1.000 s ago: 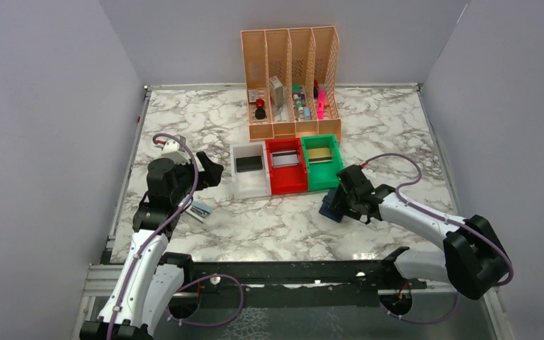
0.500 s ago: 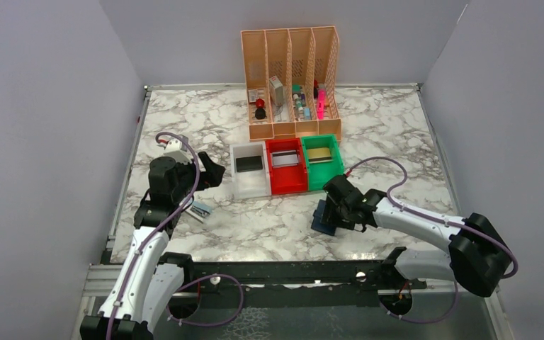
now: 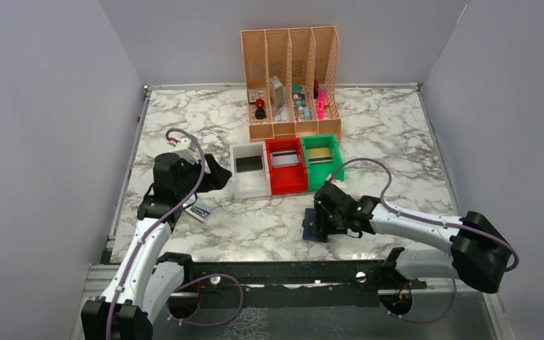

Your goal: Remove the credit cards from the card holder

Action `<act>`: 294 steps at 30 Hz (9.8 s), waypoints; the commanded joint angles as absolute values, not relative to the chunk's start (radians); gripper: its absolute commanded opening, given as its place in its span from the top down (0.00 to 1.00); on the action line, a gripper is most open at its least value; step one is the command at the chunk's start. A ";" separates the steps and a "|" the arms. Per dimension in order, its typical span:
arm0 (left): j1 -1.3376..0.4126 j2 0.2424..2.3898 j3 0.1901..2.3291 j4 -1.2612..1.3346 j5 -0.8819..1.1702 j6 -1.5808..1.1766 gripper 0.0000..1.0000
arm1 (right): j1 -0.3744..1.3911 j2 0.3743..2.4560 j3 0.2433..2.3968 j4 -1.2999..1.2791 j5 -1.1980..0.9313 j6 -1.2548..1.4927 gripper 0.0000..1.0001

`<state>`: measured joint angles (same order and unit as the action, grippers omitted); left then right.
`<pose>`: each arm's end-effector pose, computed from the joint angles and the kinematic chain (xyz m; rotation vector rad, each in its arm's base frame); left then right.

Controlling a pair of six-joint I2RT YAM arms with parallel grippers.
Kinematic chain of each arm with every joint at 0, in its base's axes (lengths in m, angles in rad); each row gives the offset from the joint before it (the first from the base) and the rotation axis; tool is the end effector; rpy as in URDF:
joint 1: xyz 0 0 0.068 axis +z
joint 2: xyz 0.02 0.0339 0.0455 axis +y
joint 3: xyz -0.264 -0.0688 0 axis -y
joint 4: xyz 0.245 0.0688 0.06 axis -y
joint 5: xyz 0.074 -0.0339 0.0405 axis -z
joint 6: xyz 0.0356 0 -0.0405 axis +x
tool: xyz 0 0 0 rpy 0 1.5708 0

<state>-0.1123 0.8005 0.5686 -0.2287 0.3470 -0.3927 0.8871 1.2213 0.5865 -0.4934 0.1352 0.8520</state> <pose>0.1822 -0.0327 0.2573 -0.0660 2.0660 -0.6671 0.1359 0.1592 0.1658 -0.0063 2.7336 0.3504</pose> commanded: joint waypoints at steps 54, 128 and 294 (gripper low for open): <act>-1.255 1.777 0.960 -0.138 -0.404 -0.663 0.60 | 0.889 0.909 0.249 -0.125 0.339 1.081 0.37; -1.270 1.440 0.656 -0.130 -0.380 -0.655 0.62 | 0.890 1.147 0.328 -0.035 0.193 0.940 0.60; -1.270 1.274 0.411 -0.104 -0.534 -0.886 1.00 | 0.919 0.799 0.310 -0.177 0.203 0.854 0.53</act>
